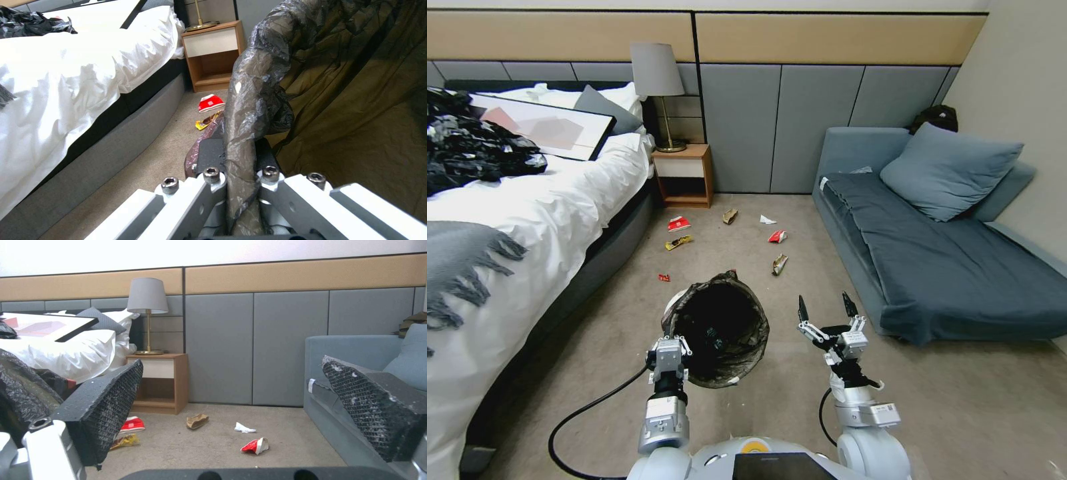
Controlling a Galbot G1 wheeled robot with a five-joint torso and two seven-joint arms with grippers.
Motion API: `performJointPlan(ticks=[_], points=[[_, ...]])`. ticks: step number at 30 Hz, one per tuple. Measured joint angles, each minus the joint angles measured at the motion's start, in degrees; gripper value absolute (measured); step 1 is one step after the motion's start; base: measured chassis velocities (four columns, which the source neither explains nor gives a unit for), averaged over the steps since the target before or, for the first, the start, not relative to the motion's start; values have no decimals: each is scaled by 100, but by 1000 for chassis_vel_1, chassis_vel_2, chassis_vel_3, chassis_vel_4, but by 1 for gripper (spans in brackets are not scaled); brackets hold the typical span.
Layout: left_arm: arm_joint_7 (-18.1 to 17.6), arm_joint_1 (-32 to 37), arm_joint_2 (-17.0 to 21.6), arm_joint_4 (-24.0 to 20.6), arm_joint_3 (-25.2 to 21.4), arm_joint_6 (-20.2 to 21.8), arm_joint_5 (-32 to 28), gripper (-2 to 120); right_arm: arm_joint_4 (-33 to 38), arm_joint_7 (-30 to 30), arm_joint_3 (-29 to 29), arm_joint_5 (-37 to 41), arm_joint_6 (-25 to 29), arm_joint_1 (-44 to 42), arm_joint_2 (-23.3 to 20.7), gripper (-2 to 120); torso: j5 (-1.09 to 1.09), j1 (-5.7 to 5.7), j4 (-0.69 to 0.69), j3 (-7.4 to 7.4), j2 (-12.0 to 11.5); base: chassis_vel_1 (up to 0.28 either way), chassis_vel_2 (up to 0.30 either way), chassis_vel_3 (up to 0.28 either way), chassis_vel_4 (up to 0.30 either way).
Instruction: Pick up the trash bin, then pick up the garbage from the floor and place it into the trash bin.
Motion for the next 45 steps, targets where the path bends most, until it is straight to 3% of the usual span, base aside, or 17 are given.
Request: performJointPlan(ticks=[11,45], points=[[3,2,-6,3,1,0,4,0,-26,-16,-21,-10,7,4,0,100,-1,0,0,0,0,-69,68,64,-60],[-16,12,-18,21,11,0,24,0,-66,-28,-38,-21,28,26,0,100,1,2,0,1,0,-193,194,196,-193]])
